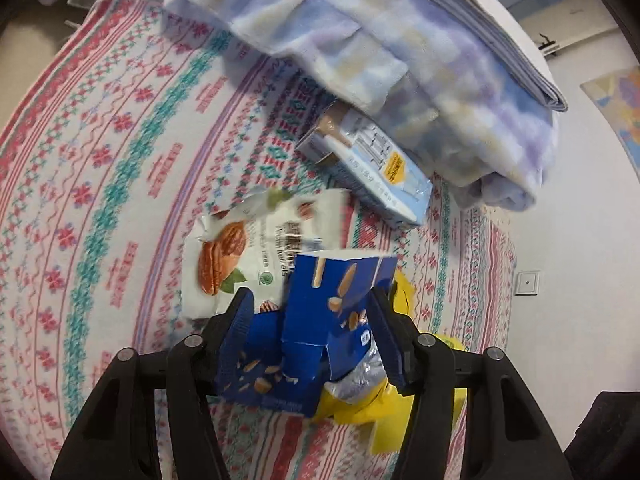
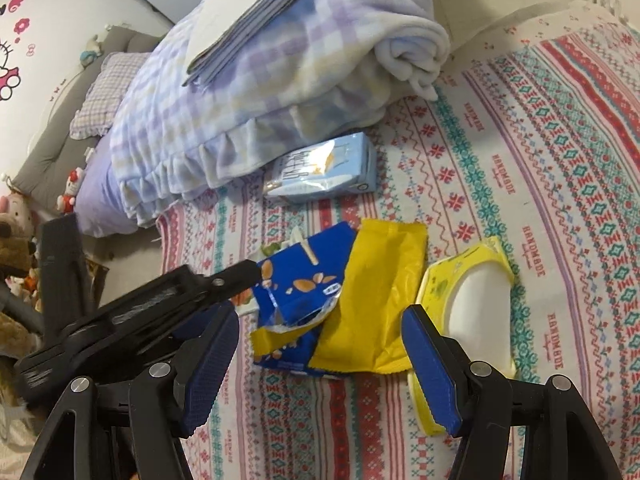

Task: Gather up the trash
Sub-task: 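Grasp the blue snack box with the left tool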

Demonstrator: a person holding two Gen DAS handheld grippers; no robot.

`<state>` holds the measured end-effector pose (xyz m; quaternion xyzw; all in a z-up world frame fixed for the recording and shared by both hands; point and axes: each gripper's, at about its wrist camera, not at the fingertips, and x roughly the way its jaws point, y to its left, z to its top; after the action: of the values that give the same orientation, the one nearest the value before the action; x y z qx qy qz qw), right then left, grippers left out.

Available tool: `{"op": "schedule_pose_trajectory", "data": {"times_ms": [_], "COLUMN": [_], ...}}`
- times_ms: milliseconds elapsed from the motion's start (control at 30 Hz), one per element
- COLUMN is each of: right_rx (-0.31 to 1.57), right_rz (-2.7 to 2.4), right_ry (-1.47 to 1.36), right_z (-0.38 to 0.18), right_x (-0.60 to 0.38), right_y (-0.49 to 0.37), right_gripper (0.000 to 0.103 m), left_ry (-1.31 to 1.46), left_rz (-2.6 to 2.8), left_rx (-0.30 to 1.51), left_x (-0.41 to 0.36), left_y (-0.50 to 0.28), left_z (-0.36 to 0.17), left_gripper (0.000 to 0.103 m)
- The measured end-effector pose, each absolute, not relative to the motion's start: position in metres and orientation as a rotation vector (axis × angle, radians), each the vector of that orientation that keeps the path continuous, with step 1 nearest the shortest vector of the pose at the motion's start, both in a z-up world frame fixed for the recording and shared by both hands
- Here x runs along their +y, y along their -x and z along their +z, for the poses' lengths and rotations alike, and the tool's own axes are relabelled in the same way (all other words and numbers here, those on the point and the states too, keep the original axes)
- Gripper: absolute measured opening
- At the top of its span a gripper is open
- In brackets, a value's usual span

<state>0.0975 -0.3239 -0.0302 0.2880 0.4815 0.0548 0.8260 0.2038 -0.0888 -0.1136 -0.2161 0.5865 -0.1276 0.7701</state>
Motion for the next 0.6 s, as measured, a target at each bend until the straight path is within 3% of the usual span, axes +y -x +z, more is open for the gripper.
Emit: {"op": "schedule_pose_trajectory", "data": {"times_ms": [133, 300, 367, 433, 467, 500, 600], "right_rx": [1.039, 1.037, 1.048, 1.051, 1.048, 1.045, 1.036], "right_rz": [0.120, 0.126, 0.124, 0.119, 0.116, 0.116, 0.113], "right_ry": [-0.610, -0.601, -0.606, -0.615, -0.627, -0.633, -0.625], "right_z": [-0.037, -0.040, -0.044, -0.045, -0.045, -0.044, -0.041], "right_x": [-0.320, -0.314, -0.312, -0.313, -0.314, -0.315, -0.316], "right_y": [-0.102, -0.108, -0.110, -0.111, -0.110, -0.110, -0.108], "right_gripper": [0.072, 0.072, 0.072, 0.072, 0.072, 0.072, 0.072], "left_ry": [0.453, 0.465, 0.541, 0.608, 0.641, 0.662, 0.665], "left_rz": [-0.274, -0.292, -0.280, -0.273, -0.282, -0.289, -0.285], "left_rx": [1.303, 1.300, 1.303, 1.319, 1.311, 1.300, 1.299], "left_x": [-0.096, -0.100, -0.089, -0.083, -0.081, -0.080, -0.081], "left_y": [-0.207, -0.205, -0.206, -0.210, -0.210, -0.210, -0.213], "left_z": [-0.126, -0.129, -0.130, -0.134, -0.135, -0.136, -0.138], "left_gripper": [0.009, 0.009, 0.014, 0.049, 0.056, 0.061, 0.061]}}
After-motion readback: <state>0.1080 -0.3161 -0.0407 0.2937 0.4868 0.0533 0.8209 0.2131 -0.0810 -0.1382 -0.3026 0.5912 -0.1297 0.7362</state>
